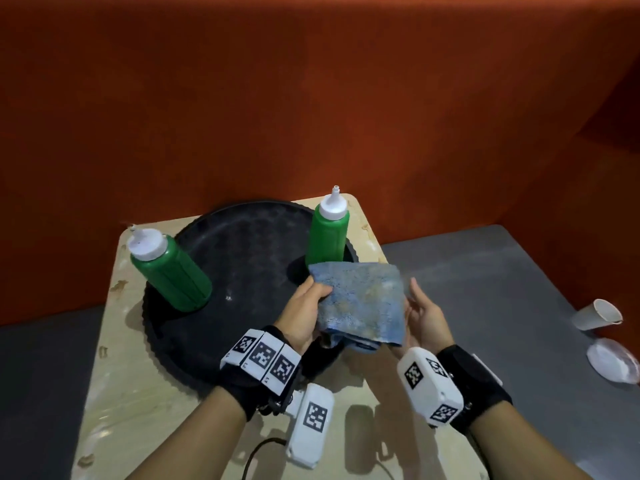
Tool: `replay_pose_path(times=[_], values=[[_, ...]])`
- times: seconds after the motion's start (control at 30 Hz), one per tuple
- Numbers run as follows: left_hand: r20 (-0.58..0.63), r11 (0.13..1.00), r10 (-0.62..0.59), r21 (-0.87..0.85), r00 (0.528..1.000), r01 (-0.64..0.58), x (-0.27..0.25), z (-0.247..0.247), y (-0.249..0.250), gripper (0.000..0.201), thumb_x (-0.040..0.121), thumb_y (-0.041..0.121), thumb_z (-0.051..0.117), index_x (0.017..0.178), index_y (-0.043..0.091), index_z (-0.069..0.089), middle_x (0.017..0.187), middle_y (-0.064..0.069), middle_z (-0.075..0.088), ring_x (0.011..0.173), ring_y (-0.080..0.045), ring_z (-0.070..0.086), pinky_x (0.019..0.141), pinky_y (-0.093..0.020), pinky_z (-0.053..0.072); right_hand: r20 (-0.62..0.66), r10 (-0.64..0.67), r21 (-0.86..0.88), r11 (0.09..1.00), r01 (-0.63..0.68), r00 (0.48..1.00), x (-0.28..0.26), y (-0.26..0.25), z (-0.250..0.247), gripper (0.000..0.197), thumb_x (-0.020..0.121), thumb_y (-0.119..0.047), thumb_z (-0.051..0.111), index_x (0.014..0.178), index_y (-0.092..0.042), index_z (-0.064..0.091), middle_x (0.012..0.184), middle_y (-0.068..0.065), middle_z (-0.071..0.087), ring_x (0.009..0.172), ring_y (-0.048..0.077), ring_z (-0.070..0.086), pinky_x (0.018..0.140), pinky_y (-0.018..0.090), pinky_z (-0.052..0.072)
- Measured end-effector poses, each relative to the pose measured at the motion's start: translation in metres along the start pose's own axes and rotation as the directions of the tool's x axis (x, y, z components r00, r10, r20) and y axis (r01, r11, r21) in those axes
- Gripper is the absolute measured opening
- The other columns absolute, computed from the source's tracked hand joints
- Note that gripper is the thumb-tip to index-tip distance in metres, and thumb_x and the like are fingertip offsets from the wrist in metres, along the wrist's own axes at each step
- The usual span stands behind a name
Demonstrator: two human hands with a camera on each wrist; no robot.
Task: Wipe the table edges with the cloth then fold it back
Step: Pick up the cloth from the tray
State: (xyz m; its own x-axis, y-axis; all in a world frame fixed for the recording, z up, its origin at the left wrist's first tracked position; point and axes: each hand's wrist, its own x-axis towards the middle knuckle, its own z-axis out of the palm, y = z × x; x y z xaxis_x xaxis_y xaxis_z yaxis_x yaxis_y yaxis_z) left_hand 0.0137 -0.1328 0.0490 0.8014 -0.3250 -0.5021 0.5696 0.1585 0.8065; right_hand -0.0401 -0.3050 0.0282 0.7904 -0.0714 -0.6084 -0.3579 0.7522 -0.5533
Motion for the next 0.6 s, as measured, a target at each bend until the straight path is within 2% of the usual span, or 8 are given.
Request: replay_pose_path(times=[0.1,0.17,0.23,0.33,0.4,0.47,0.53,0.6], values=[[0.004,0.998,-0.058,0.002,0.998,0.058,0.02,0.03,-0.01,0.031,0.097,0.004,0.037,0.12,0.011,0.056,0.125,-0.019,0.06,0.109,-0.032,0.06,0.097,-0.048,0.048,-0.031,0.01,-0.003,1.0,-0.01,0.999,0.009,-0.028,-0.024,0.045,0.087,-0.047,0.053,0.1,-0.01,0.074,0.109,0.017,0.071,0.1,0.035,0.067,0.093,0.056,0.049],[0.005,0.997,-0.077,0.0,0.997,0.077,0.029,0.041,-0.016,0.033,0.098,0.004,0.034,0.123,0.011,0.054,0.125,-0.018,0.059,0.112,-0.033,0.057,0.103,-0.051,0.042,-0.033,0.019,0.006,1.0,-0.019,0.999,0.012,-0.04,-0.034,0.041,0.087,-0.046,0.054,0.102,-0.013,0.073,0.104,0.015,0.073,0.094,0.034,0.07,0.085,0.057,0.051],[0.006,0.997,-0.078,0.012,0.997,0.078,0.043,0.057,-0.023,0.032,0.098,0.005,0.033,0.119,0.014,0.056,0.122,-0.016,0.06,0.114,-0.033,0.056,0.104,-0.052,0.042,-0.001,0.068,0.0,0.998,-0.068,0.998,0.018,-0.056,-0.05,0.049,0.087,-0.051,0.051,0.117,-0.014,0.066,0.115,0.016,0.068,0.106,0.036,0.065,0.094,0.059,0.046],[-0.018,0.995,-0.085,0.046,0.996,0.085,0.061,0.076,-0.026,0.032,0.097,0.002,0.032,0.104,0.013,0.061,0.123,-0.022,0.059,0.113,-0.034,0.056,0.101,-0.05,0.043,0.123,0.149,0.013,0.988,-0.151,0.981,0.03,-0.079,-0.07,0.058,0.078,-0.049,0.059,0.119,-0.008,0.064,0.124,0.019,0.062,0.116,0.037,0.058,0.101,0.057,0.041],[-0.029,0.992,-0.112,0.061,0.993,0.114,0.07,0.084,-0.028,0.031,0.096,0.001,0.031,0.106,0.006,0.06,0.124,-0.026,0.059,0.111,-0.035,0.057,0.098,-0.05,0.044,0.206,0.143,-0.03,0.99,-0.14,0.968,0.036,-0.094,-0.077,0.052,0.057,-0.033,0.076,0.101,-0.006,0.071,0.111,0.019,0.068,0.1,0.034,0.067,0.089,0.05,0.053],[-0.017,0.986,-0.136,0.094,0.991,0.137,0.075,0.085,-0.032,0.032,0.097,0.005,0.031,0.114,0.003,0.059,0.125,-0.025,0.059,0.112,-0.038,0.059,0.097,-0.052,0.047,0.243,0.169,-0.089,0.984,-0.152,0.955,0.044,-0.11,-0.083,0.047,0.042,-0.021,0.081,0.084,-0.003,0.075,0.099,0.018,0.072,0.088,0.031,0.071,0.076,0.044,0.058],[-0.026,0.962,-0.146,0.228,0.989,0.148,0.076,0.079,-0.035,0.034,0.099,0.013,0.03,0.117,0.009,0.059,0.118,-0.016,0.063,0.105,-0.037,0.064,0.086,-0.05,0.053,0.219,0.231,-0.186,0.964,-0.192,0.948,0.055,-0.128,-0.086,0.057,0.037,-0.019,0.083,0.091,0.0,0.075,0.103,0.02,0.07,0.089,0.034,0.07,0.075,0.048,0.058],[-0.102,0.919,-0.079,0.378,0.992,0.112,0.072,0.068,-0.038,0.033,0.097,0.011,0.032,0.1,0.013,0.064,0.093,-0.012,0.066,0.077,-0.034,0.066,0.067,-0.044,0.052,0.173,0.226,-0.272,0.946,-0.175,0.959,0.072,-0.149,-0.086,0.069,0.04,-0.021,0.082,0.105,-0.001,0.071,0.113,0.02,0.068,0.098,0.037,0.067,0.083,0.057,0.053]])
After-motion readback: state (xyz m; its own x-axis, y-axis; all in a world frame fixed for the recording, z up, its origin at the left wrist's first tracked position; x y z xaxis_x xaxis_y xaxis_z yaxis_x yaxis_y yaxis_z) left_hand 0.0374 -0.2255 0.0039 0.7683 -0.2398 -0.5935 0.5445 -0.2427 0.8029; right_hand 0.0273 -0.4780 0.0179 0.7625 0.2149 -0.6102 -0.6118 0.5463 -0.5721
